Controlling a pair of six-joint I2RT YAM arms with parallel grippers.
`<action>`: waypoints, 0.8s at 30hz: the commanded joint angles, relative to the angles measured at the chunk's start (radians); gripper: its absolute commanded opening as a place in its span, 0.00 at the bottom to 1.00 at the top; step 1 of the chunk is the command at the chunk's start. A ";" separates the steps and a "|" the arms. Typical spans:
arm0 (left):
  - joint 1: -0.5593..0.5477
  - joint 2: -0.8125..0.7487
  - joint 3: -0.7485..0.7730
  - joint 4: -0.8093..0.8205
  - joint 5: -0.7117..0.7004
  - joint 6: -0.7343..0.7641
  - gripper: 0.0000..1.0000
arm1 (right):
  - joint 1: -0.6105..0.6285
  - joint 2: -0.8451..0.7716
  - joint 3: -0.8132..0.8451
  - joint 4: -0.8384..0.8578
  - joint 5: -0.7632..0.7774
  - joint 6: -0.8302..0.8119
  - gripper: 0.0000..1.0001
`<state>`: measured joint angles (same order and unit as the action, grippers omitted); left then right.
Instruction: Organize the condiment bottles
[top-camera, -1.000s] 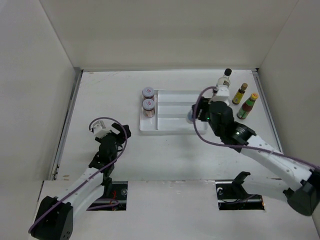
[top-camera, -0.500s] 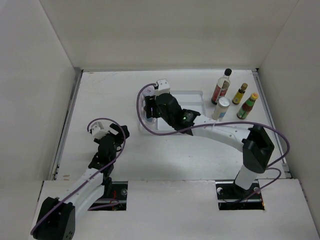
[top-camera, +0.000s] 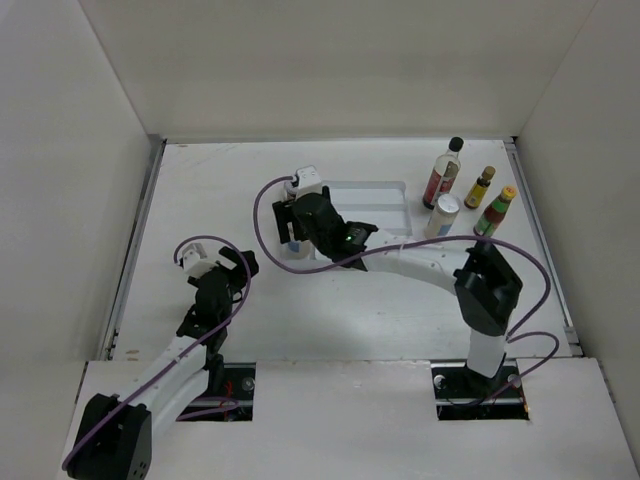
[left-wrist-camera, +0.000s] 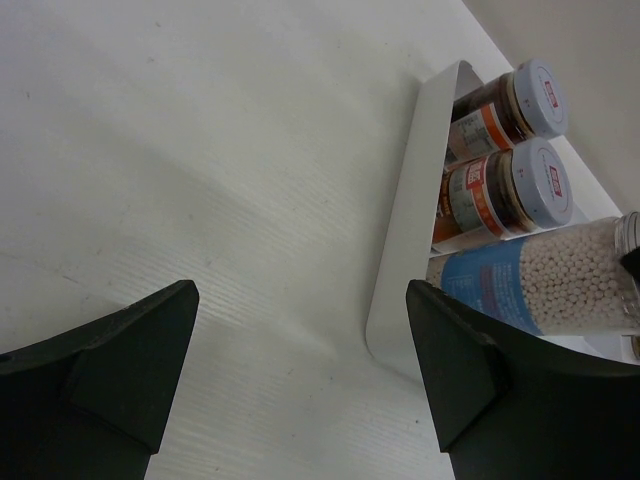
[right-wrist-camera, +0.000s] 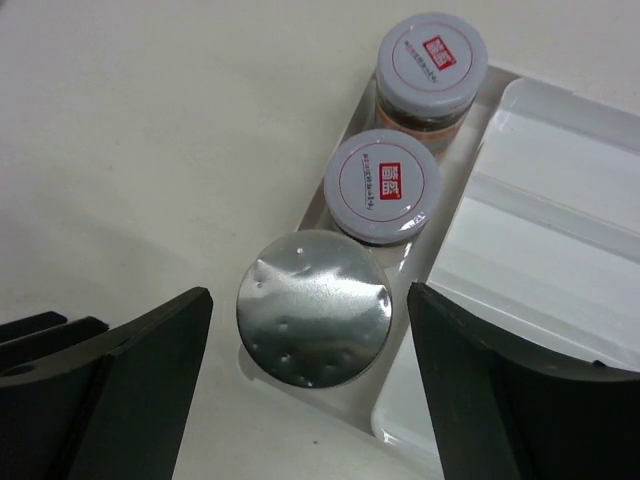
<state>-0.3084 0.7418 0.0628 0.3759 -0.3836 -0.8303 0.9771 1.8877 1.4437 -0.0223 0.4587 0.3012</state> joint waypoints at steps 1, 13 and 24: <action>0.005 0.004 -0.008 0.057 0.006 -0.010 0.85 | 0.011 -0.172 0.002 0.071 0.035 -0.027 0.88; 0.007 -0.013 -0.017 0.061 0.014 -0.009 0.85 | -0.436 -0.555 -0.252 0.064 0.124 -0.059 0.91; -0.010 0.060 -0.014 0.146 0.000 -0.006 0.88 | -0.765 -0.336 -0.102 0.001 0.048 -0.120 0.94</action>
<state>-0.3107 0.7841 0.0628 0.4309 -0.3809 -0.8345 0.2466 1.4937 1.2549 -0.0051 0.5484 0.2050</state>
